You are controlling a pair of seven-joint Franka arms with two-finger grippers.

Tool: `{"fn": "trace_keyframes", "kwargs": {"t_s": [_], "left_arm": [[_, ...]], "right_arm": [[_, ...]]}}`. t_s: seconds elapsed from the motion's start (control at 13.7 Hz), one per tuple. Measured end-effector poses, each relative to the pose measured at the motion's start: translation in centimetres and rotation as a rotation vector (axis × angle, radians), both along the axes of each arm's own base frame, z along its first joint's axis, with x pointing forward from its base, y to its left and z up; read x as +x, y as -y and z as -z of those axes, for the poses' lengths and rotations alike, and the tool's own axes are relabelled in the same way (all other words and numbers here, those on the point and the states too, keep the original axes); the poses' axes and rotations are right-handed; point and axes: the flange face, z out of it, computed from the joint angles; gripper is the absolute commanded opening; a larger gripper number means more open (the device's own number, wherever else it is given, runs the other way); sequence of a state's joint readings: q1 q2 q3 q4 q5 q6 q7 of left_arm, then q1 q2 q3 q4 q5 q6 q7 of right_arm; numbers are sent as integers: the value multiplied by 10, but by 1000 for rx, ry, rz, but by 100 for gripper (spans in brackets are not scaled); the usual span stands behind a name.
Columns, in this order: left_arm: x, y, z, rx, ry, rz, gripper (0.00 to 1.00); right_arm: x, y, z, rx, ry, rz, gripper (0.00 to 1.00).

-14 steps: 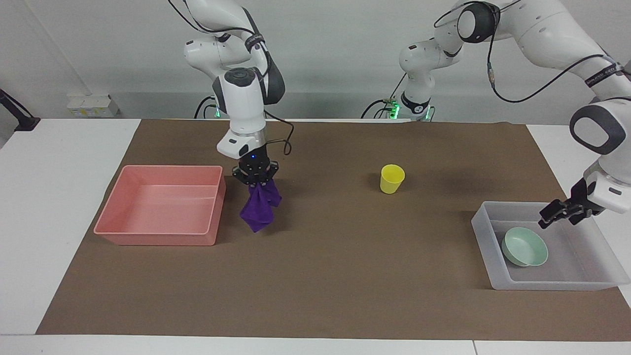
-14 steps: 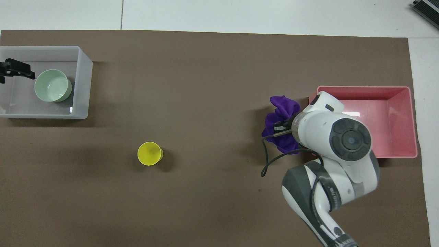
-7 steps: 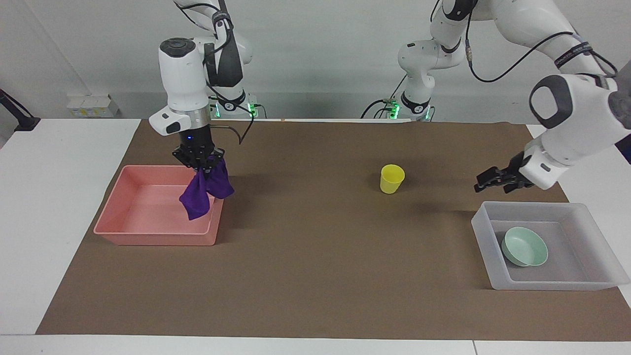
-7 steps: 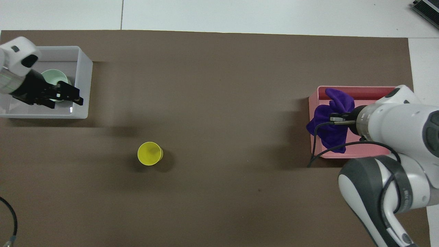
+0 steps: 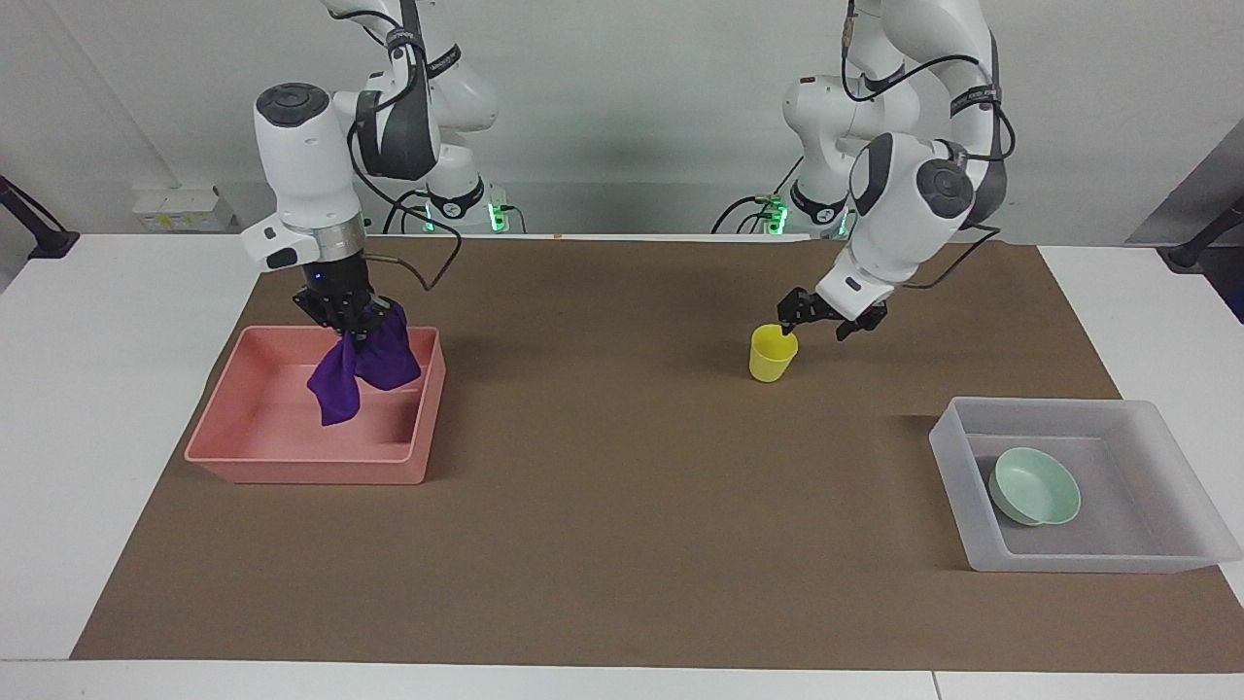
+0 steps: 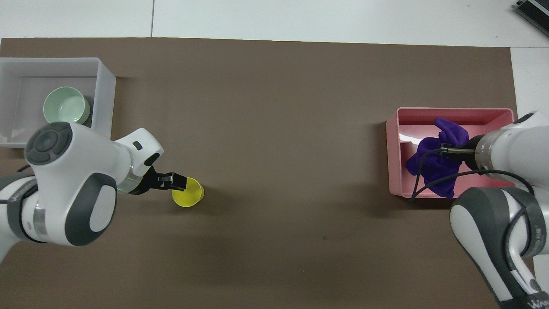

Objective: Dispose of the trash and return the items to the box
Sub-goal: 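Grasp the yellow cup with the left gripper while the right gripper releases the cloth, then carry the yellow cup into the clear box with the left gripper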

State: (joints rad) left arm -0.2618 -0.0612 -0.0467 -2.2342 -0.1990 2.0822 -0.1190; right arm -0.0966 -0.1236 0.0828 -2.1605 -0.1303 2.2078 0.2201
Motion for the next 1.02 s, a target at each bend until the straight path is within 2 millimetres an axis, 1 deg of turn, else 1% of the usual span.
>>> {"fn": "trace_keyframes", "kwargs": {"t_s": [0.07,0.15,0.22,0.29,0.36,0.44,0.51,0.58,0.73,0.87,0.95,1.02], "left_arm": [[-7,1,16,4,9,1,89],[-12,1,30,7,16,-1,72],[-14,1,41,10,20,-3,52],[-13,1,47,11,21,-6,24],[-12,1,52,12,25,-9,0],[-10,0,56,13,24,-11,0],[-10,0,60,15,19,-27,0],[-9,1,62,19,13,-60,0],[-7,10,57,21,19,-100,0],[0,14,42,16,20,-119,0],[7,12,28,14,12,-134,0],[19,5,8,8,13,-165,0]], "right_arm": [[1,5,5,1,-12,9,0],[2,8,12,2,-25,14,6],[3,9,19,3,-38,16,21],[4,9,24,4,-49,16,33],[4,8,27,4,-61,16,51],[3,7,27,4,-69,15,65],[4,6,25,3,-76,14,84],[4,6,22,2,-85,15,100],[8,3,6,-1,-83,14,100],[14,1,-17,-4,-77,15,100],[16,1,-30,-6,-73,18,100],[19,0,-45,-4,-66,20,100]]}}
